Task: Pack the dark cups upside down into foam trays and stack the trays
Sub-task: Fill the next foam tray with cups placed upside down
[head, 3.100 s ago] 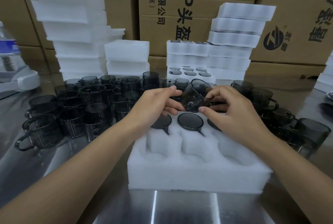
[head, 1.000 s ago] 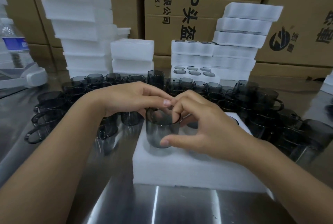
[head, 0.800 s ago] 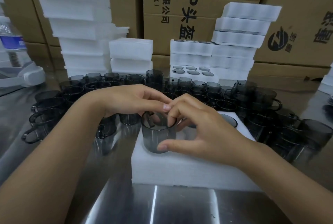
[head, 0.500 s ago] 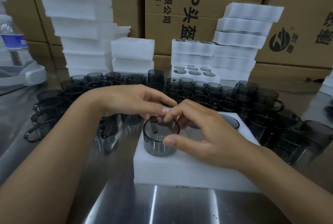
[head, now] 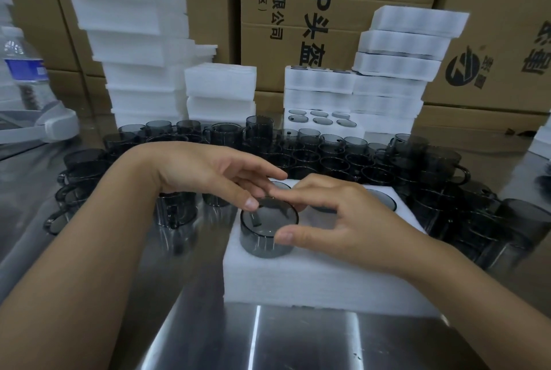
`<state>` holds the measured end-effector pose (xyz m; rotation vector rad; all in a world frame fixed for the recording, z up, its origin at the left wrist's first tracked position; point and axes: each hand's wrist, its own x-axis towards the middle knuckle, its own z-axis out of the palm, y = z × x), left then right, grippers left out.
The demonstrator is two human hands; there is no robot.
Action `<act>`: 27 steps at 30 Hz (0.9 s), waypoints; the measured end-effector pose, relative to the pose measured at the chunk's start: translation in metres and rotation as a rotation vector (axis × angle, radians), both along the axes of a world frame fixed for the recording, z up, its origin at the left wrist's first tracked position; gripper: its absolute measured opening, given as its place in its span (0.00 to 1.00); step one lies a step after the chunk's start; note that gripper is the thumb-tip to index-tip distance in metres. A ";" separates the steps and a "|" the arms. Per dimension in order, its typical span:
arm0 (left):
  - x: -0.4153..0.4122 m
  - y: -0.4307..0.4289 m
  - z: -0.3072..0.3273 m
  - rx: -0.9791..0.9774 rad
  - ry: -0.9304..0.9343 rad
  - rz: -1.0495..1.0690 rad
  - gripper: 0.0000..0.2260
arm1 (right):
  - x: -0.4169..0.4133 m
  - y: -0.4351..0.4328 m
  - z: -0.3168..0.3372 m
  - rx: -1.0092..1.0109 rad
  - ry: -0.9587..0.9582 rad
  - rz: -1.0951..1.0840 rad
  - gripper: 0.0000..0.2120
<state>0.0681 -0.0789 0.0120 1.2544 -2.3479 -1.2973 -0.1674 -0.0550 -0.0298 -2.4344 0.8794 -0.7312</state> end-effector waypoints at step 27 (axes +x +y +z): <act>-0.057 -0.006 -0.024 -0.319 0.300 0.316 0.06 | -0.060 -0.030 0.036 -0.190 0.052 -0.566 0.11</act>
